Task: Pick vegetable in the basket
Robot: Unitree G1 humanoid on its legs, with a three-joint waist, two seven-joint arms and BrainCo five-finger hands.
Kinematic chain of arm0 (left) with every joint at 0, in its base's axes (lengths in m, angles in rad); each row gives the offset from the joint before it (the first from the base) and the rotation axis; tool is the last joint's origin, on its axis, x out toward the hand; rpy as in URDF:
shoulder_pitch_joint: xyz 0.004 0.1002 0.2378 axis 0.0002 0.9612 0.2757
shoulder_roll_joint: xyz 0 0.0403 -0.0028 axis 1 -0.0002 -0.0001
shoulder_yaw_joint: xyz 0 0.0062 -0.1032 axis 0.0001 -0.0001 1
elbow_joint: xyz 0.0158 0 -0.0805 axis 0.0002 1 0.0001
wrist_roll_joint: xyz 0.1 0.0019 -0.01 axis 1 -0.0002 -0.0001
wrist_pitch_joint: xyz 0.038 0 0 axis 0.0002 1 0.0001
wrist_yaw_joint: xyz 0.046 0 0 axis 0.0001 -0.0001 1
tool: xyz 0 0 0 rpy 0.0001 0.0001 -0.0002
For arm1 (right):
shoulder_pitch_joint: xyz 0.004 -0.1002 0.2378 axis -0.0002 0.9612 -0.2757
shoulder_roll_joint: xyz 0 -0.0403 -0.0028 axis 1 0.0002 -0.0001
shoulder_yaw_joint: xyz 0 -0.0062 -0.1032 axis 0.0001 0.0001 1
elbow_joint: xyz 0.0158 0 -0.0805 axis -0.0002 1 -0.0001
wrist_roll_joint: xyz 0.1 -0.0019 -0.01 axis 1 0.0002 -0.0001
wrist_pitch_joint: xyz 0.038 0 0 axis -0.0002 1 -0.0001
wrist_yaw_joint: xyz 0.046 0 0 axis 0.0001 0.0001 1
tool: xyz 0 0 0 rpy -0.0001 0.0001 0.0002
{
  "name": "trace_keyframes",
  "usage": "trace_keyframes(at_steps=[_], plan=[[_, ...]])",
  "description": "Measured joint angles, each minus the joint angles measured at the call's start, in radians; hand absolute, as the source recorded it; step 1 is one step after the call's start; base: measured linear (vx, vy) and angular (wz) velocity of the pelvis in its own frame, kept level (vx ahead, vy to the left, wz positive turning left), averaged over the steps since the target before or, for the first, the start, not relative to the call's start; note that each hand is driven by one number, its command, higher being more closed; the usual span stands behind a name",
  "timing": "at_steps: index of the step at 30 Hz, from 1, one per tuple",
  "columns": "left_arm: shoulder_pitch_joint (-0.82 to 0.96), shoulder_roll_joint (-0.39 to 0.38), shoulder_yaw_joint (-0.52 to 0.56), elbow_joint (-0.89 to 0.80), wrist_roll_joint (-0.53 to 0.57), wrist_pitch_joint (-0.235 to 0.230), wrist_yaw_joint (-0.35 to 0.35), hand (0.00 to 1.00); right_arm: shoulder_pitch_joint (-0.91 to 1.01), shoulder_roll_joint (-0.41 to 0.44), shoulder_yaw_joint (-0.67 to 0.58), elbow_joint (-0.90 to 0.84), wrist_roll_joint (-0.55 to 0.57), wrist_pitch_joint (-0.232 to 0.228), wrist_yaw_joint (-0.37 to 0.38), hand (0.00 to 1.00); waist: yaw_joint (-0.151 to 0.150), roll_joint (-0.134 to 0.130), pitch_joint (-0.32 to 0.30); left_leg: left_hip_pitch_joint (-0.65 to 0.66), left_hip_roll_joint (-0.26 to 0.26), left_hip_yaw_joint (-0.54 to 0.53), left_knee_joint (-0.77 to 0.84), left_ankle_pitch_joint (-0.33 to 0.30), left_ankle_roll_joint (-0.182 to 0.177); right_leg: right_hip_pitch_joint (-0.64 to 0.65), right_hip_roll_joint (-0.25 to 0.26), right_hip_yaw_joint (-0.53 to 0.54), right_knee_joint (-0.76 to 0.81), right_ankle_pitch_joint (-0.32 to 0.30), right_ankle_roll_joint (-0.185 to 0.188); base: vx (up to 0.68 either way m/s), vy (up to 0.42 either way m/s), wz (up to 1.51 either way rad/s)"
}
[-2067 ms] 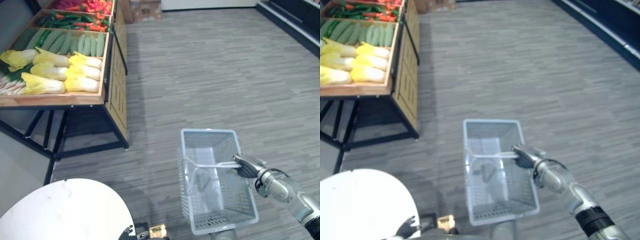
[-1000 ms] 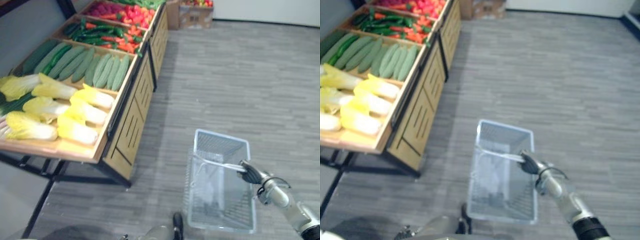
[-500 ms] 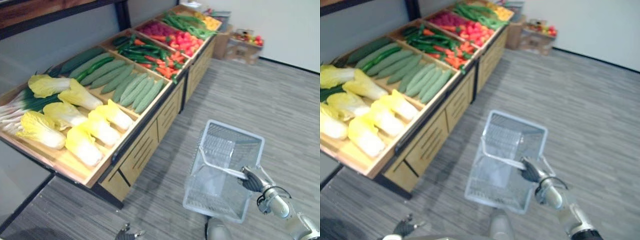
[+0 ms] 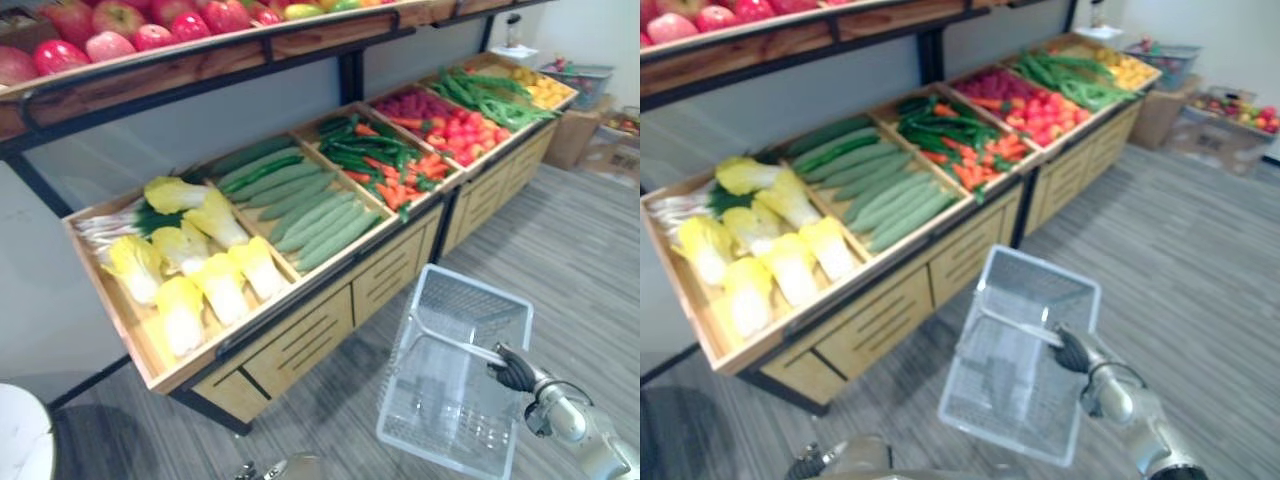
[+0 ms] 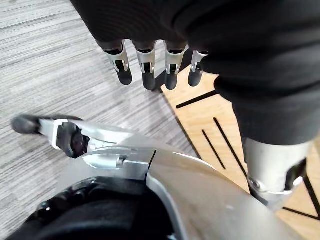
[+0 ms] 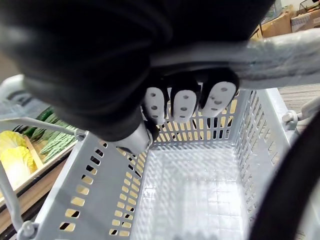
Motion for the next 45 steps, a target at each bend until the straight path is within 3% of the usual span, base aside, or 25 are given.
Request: trace_keyframes(at_steps=[1,2,4,5,7,10,13,14,15,16,17,18,20,21,23,25,27,30,31,32,34,36,38,40,45], plan=[[0.003,-0.005,0.000,0.001,0.000,0.000,0.000,0.00,0.017,-0.003,-0.001,0.000,0.002,0.000,0.000,1.00,-0.006,0.012,-0.005,-0.004,-0.018,0.064,-0.171,0.088,-0.010,0.018,0.010,-0.037,-0.016,-0.008,0.014,0.20,0.058,0.78],[0.007,-0.011,-0.001,0.001,0.001,0.000,0.000,0.00,0.030,-0.005,-0.004,0.001,0.002,0.000,-0.001,1.00,-0.008,0.029,-0.013,-0.013,-0.022,0.099,-0.242,0.154,-0.001,0.026,0.024,-0.061,-0.020,-0.014,0.023,0.24,0.104,1.15],[-0.001,0.005,-0.001,0.003,0.003,0.000,-0.001,0.00,0.059,0.012,-0.007,0.030,0.001,0.002,-0.002,1.00,-0.032,0.014,-0.024,0.030,-0.080,0.160,-0.434,0.138,0.008,0.064,0.010,-0.162,-0.080,-0.011,0.047,0.23,0.109,1.46],[-0.005,0.005,0.000,0.002,0.003,0.000,-0.001,0.00,0.055,0.013,-0.009,0.038,0.001,0.002,-0.002,1.00,-0.030,0.011,-0.023,0.035,-0.090,0.173,-0.473,0.143,0.016,0.071,0.010,-0.180,-0.099,-0.005,0.055,0.20,0.100,0.98],[-0.003,0.008,0.006,0.013,0.007,0.013,-0.003,0.00,0.029,0.030,-0.007,0.071,-0.001,0.004,-0.002,1.00,0.016,-0.005,-0.017,0.046,-0.128,0.176,-0.514,0.154,0.036,0.091,0.000,-0.183,-0.144,0.012,0.082,0.14,0.079,0.31],[0.029,0.003,0.008,0.027,0.015,0.014,-0.007,0.00,-0.008,0.055,0.007,0.095,-0.001,-0.001,-0.002,1.00,0.035,-0.002,-0.018,0.097,-0.156,0.199,-0.562,0.150,0.041,0.107,-0.025,-0.164,-0.136,0.010,0.081,0.04,0.066,-0.08],[0.043,0.003,0.024,0.052,0.035,0.019,-0.010,0.00,-0.023,0.093,0.017,0.096,0.001,-0.011,-0.002,1.00,0.033,-0.018,-0.015,0.131,-0.201,0.229,-0.604,0.123,0.047,0.068,-0.082,-0.131,-0.055,-0.060,0.067,0.02,0.111,-0.15],[0.058,0.015,0.021,0.059,0.045,0.020,-0.009,0.00,-0.013,0.104,0.035,0.105,-0.001,-0.007,-0.002,1.00,0.027,-0.044,-0.026,0.151,-0.231,0.234,-0.588,0.088,0.048,0.064,-0.133,-0.126,-0.009,-0.096,0.048,0.10,0.059,-0.08],[0.060,0.017,0.018,0.056,0.046,0.019,-0.009,0.00,-0.007,0.103,0.035,0.104,-0.004,-0.006,-0.005,1.00,0.027,-0.041,-0.026,0.153,-0.228,0.223,-0.574,0.065,0.037,0.056,-0.131,-0.122,0.047,-0.104,0.020,0.16,0.071,-0.14],[0.063,0.023,0.017,0.069,0.050,0.022,-0.009,0.00,-0.021,0.108,0.029,0.113,-0.009,-0.003,-0.015,1.00,0.024,-0.040,-0.026,0.153,-0.223,0.221,-0.562,0.053,0.062,-0.044,-0.152,-0.062,0.267,-0.080,-0.004,0.21,0.067,0.07],[0.056,0.044,-0.001,0.064,0.050,0.021,-0.009,0.00,-0.020,0.106,0.029,0.113,-0.009,-0.003,-0.019,1.00,0.009,-0.046,-0.026,0.172,-0.214,0.192,-0.562,0.047,0.065,-0.136,-0.145,0.015,0.452,0.008,-0.013,0.20,0.083,0.31],[0.050,0.059,-0.005,0.058,0.050,0.020,-0.009,0.00,-0.013,0.111,0.029,0.117,-0.007,-0.004,-0.020,1.00,0.000,-0.040,-0.026,0.183,-0.205,0.175,-0.560,0.045,0.069,-0.162,-0.136,0.042,0.516,0.026,-0.012,0.22,0.069,0.71],[0.040,0.088,-0.006,0.039,0.048,0.020,-0.004,0.00,0.000,0.157,-0.002,0.179,-0.009,-0.003,-0.033,1.00,-0.005,-0.071,-0.024,0.212,-0.186,0.144,-0.554,0.038,0.080,-0.190,-0.132,0.048,0.562,0.004,-0.019,0.21,0.029,0.56],[0.037,0.094,0.006,0.033,0.046,0.020,0.001,0.00,0.005,0.169,-0.022,0.242,-0.009,-0.001,-0.035,1.00,-0.002,-0.082,-0.023,0.234,-0.180,0.123,-0.554,0.026,0.073,-0.193,-0.130,0.048,0.521,-0.002,-0.017,0.23,0.012,0.46],[0.019,0.087,0.014,0.027,0.040,0.019,0.006,0.00,0.031,0.193,-0.114,0.322,-0.008,0.000,-0.054,1.00,-0.009,-0.071,-0.029,0.237,-0.167,0.081,-0.550,0.010,0.058,-0.192,-0.095,0.090,0.378,0.007,-0.002,0.19,-0.003,0.58],[-0.003,0.068,0.020,0.022,0.031,0.016,0.022,0.00,0.051,0.240,-0.248,0.477,-0.005,0.000,-0.085,1.00,-0.031,-0.058,-0.033,0.230,-0.161,0.023,-0.548,-0.001,0.042,-0.199,-0.041,0.220,0.163,0.037,0.045,0.18,-0.049,0.67],[-0.013,0.061,0.031,0.022,0.009,0.014,0.032,0.00,0.050,0.271,-0.348,0.617,0.004,0.015,-0.113,1.00,-0.032,-0.051,-0.036,0.226,-0.161,-0.009,-0.542,-0.011,0.025,-0.203,-0.025,0.271,0.058,0.058,0.077,0.18,-0.137,0.59],[-0.008,0.052,0.082,0.023,0.000,0.011,0.043,0.00,0.078,0.322,-0.496,0.755,0.015,0.059,-0.123,1.00,-0.036,-0.065,-0.047,0.233,-0.178,-0.068,-0.533,-0.025,-0.009,-0.186,-0.035,0.213,0.008,0.093,0.084,0.18,-0.264,0.62],[-0.008,0.049,0.114,0.030,0.000,0.012,0.050,0.00,0.101,0.341,-0.537,0.790,0.038,0.074,-0.122,1.00,-0.035,-0.075,-0.059,0.233,-0.182,-0.091,-0.527,-0.034,-0.025,-0.169,-0.037,0.180,-0.006,0.100,0.108,0.21,-0.356,0.56],[-0.008,0.032,0.132,0.038,-0.001,0.012,0.055,0.00,0.100,0.341,-0.565,0.812,0.050,0.085,-0.123,1.00,-0.035,-0.053,-0.064,0.231,-0.159,-0.104,-0.525,-0.033,-0.032,-0.162,-0.015,0.162,-0.008,0.102,0.100,0.26,-0.400,0.45],[0.004,-0.046,0.179,0.054,-0.007,0.011,0.056,0.00,0.117,0.338,-0.669,0.841,0.083,0.104,-0.138,1.00,-0.040,0.024,-0.069,0.251,-0.103,-0.130,-0.576,-0.008,-0.073,-0.139,0.039,0.119,-0.043,0.100,0.082,0.25,-0.313,0.30],[0.011,-0.081,0.234,0.073,-0.009,0.011,0.056,0.00,0.118,0.340,-0.726,0.867,0.111,0.125,-0.141,1.00,-0.045,0.057,-0.069,0.277,-0.061,-0.130,-0.620,0.014,-0.104,-0.121,0.078,0.098,-0.055,0.102,0.070,0.14,-0.221,0.13],[0.030,-0.098,0.284,0.081,-0.011,0.011,0.049,0.00,0.119,0.352,-0.769,0.882,0.143,0.126,-0.141,1.00,-0.047,0.052,-0.069,0.305,-0.030,-0.123,-0.641,0.025,-0.114,-0.094,0.116,0.089,-0.061,0.096,0.056,0.08,-0.202,0.01],[0.033,-0.114,0.320,0.082,-0.021,0.011,0.045,0.00,0.115,0.366,-0.805,0.880,0.169,0.125,-0.142,1.00,-0.056,0.040,-0.070,0.307,-0.025,-0.123,-0.642,0.030,-0.113,-0.082,0.122,0.078,-0.072,0.090,0.037,-0.01,-0.098,0.11],[0.029,-0.123,0.400,0.080,-0.087,0.012,0.064,0.00,0.108,0.443,-0.810,0.847,0.230,0.112,-0.145,1.00,-0.056,0.028,-0.064,0.298,-0.046,-0.099,-0.650,0.059,-0.097,-0.083,0.090,0.047,-0.068,0.077,0.023,-0.09,0.005,0.20]])
